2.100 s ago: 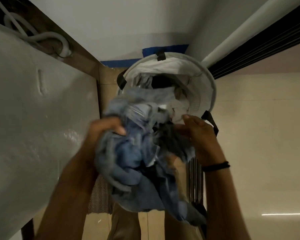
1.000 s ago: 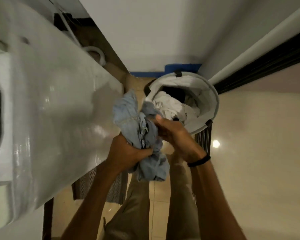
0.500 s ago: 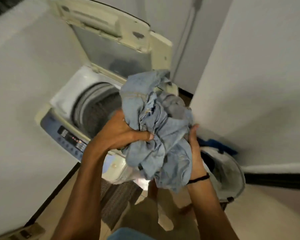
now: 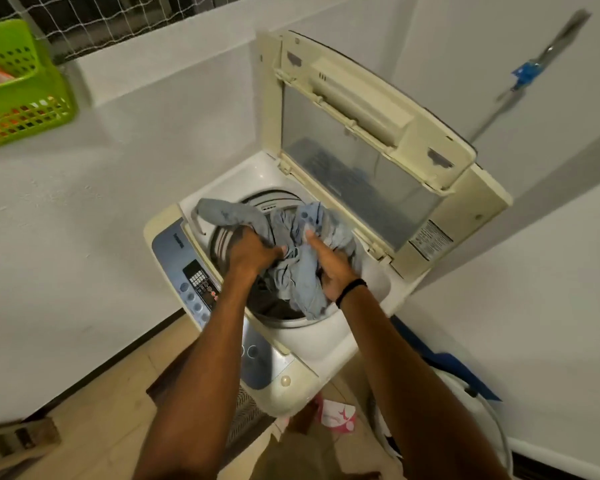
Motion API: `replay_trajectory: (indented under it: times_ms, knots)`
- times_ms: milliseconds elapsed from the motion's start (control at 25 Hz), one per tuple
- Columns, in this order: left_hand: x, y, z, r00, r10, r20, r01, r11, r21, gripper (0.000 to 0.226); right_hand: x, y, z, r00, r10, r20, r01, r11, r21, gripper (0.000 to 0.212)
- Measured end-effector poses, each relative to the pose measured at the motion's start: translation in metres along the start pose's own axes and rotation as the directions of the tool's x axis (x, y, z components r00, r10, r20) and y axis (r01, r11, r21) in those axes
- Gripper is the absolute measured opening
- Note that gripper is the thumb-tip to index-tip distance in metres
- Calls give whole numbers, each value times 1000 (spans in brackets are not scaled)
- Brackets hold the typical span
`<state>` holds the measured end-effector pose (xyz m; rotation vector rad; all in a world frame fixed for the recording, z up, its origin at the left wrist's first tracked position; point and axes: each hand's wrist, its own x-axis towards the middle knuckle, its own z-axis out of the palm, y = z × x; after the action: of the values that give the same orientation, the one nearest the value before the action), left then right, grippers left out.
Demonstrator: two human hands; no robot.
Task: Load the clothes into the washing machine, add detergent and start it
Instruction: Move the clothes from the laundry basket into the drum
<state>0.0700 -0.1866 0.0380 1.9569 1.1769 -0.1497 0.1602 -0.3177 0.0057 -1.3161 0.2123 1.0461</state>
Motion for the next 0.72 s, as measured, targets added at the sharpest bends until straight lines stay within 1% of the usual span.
replay_trajectory:
  times_ms: [40, 80, 120, 160, 200, 240, 280, 360, 400, 440, 480, 560, 600, 640, 680, 720]
  knots:
    - [7, -10, 10, 999, -28, 37, 27, 999, 26, 53, 22, 16, -8, 999, 20, -40, -24, 996, -91, 100]
    - [8, -18, 20, 998, -47, 52, 44, 997, 59, 56, 34, 28, -18, 995, -24, -95, 3, 977, -214, 102]
    - [8, -22, 30, 998, -45, 50, 41, 996, 84, 57, 33, 34, -27, 986, -100, -137, 47, 938, -344, 88]
    - [3, -22, 41, 999, -19, 40, 16, 996, 93, 54, 18, 32, -29, 963, -200, -178, 105, 895, -434, 65]
    - [-3, -20, 54, 999, 15, 32, -18, 996, 83, 44, 5, 35, -37, 940, -254, -229, 140, 896, -421, 45]
    - [-13, -15, 69, 998, 56, 28, -57, 996, 65, 32, -7, 41, -50, 915, -283, -289, 171, 918, -358, 32]
    - [-24, -8, 87, 995, 101, 19, -101, 994, 35, 21, -16, 50, -67, 886, -306, -349, 201, 930, -307, 23]
    - [-53, 13, 129, 978, 208, -4, -207, 975, -80, 12, -41, 66, -107, 818, -326, -473, 221, 939, -265, 17]
    - [-68, 21, 151, 968, 253, 2, -250, 959, -135, 13, -54, 75, -126, 794, -309, -524, 219, 949, -228, 15]
    - [-84, 29, 175, 955, 292, 42, -282, 945, -165, 17, -64, 85, -148, 766, -280, -579, 186, 958, -218, 13]
    - [-97, 35, 199, 940, 321, 118, -301, 940, -159, 20, -72, 98, -172, 740, -257, -622, 131, 961, -242, 14]
    - [-118, 42, 258, 870, 357, 339, -359, 931, -60, 24, -84, 129, -231, 672, -197, -714, -1, 964, -268, 22]
    - [-123, 40, 286, 827, 335, 451, -375, 927, -1, 25, -88, 144, -257, 649, -127, -750, -70, 972, -225, 25]
    - [-127, 36, 314, 784, 285, 552, -379, 924, 61, 26, -89, 166, -287, 631, -33, -775, -128, 981, -146, 24]
    - [-126, 28, 342, 748, 221, 626, -374, 920, 121, 25, -85, 191, -316, 623, 81, -778, -209, 976, -66, 21]
    - [-125, 18, 373, 720, 155, 677, -365, 913, 180, 23, -80, 223, -349, 621, 163, -766, -276, 961, -19, 18]
